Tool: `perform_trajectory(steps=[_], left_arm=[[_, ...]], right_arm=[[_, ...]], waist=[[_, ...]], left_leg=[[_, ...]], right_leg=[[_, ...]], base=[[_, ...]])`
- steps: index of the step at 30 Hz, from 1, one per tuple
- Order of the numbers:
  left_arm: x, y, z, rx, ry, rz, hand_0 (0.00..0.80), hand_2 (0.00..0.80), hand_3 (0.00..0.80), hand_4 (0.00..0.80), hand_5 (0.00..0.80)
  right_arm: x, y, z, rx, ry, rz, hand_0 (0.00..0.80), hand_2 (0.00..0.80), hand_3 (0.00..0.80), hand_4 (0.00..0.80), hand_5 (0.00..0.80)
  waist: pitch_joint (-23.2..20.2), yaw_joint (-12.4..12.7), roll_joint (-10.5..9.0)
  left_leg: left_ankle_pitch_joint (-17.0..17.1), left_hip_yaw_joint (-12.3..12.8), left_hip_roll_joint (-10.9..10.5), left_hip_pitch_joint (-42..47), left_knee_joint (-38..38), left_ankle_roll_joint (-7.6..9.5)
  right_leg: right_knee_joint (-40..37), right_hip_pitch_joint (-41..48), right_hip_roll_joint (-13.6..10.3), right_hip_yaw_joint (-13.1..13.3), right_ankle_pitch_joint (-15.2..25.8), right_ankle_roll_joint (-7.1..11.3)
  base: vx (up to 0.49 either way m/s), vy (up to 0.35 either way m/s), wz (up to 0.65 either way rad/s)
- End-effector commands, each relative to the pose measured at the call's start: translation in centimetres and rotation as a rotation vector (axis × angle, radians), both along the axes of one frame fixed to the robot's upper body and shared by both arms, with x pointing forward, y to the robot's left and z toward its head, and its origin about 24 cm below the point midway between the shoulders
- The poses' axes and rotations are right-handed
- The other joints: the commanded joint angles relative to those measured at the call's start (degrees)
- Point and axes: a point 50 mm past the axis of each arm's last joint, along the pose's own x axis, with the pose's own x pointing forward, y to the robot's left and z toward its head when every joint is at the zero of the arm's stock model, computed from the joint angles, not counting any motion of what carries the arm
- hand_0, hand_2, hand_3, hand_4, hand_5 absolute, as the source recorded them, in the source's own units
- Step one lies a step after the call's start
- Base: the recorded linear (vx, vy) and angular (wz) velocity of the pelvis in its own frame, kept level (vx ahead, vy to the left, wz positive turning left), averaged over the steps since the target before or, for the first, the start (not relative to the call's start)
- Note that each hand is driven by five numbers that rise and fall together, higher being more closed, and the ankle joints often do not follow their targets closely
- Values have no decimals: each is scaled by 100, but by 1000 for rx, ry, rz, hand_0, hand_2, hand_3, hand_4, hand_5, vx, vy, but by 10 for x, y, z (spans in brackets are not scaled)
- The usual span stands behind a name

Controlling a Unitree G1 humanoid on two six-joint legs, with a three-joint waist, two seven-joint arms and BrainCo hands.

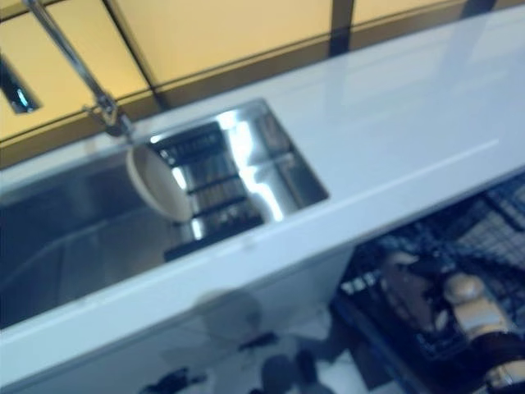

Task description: Take plates into dishwasher

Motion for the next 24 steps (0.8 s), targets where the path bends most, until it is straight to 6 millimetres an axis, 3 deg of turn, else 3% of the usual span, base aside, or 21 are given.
perform_trajectory(steps=[1, 6, 8, 16, 17, 18, 22, 24], left_arm=[[0, 17, 2, 46, 10, -12, 0, 0, 0, 0, 0], [1, 16, 2, 44, 6, -17, 0, 0, 0, 0, 0], [4, 12, 2, 40, 3, -25, 0, 0, 0, 0, 0], [8, 14, 4, 44, -3, -20, 0, 0, 0, 0, 0], [7, 14, 4, 45, -2, -17, 0, 0, 0, 0, 0], [7, 15, 4, 45, -1, -16, 0, 0, 0, 0, 0], [4, 15, 3, 47, 4, -3, 0, 0, 0, 0, 0], [2, 17, 3, 52, 8, 11, 0, 0, 0, 0, 0]], right_arm=[[11, 13, 1, 19, -39, 39, 800, 800, 800, 800, 800], [8, 11, -4, 21, -20, 33, 800, 800, 800, 800, 800], [2, 7, -19, 24, 27, 10, 800, 800, 800, 800, 800], [2, 5, -15, 16, -7, -9, 800, 800, 800, 800, 800], [2, 3, -13, 5, -28, -17, 483, 483, 483, 483, 483], [2, 2, -11, 9, -38, -25, 0, 0, 0, 0, 0], [2, -1, -1, 6, -83, -38, 0, 0, 0, 0, 0], [2, -7, 16, 5, -136, -56, 0, 0, 0, 0, 0]], waist=[[-303, 87, -492], [-298, 93, -484], [-292, 113, -467], [-298, 101, -477], [-307, 93, -487], [-313, 86, -496], [-347, 46, -566], [-356, -1, -634]], left_leg=[[-326, -200, -118, 5, 20, 211], [-324, -212, -125, -2, 20, 207], [-327, -225, -123, 11, 20, 207], [-332, -250, -122, -2, 20, 203], [-334, -249, -119, -4, 20, 202], [-337, -246, -116, -6, 20, 200], [-349, -234, -100, 5, 20, 204], [-362, -209, -79, 34, 20, 209]], right_leg=[[14, 207, -28, 11, -292, 165], [14, 207, -33, 10, -295, 167], [14, 221, -48, -7, -302, 167], [14, 216, -42, 10, -298, 168], [14, 215, -39, 19, -299, 171], [14, 211, -34, 27, -298, 171], [14, 213, 2, 89, -288, 170], [14, 234, 20, 129, -281, 171]], base=[[0, 0, 0], [0, 0, 0], [-16, 1, 1], [-7, 1, 2], [0, 0, 0], [0, 0, 0], [0, 0, 0], [0, 0, 0]])
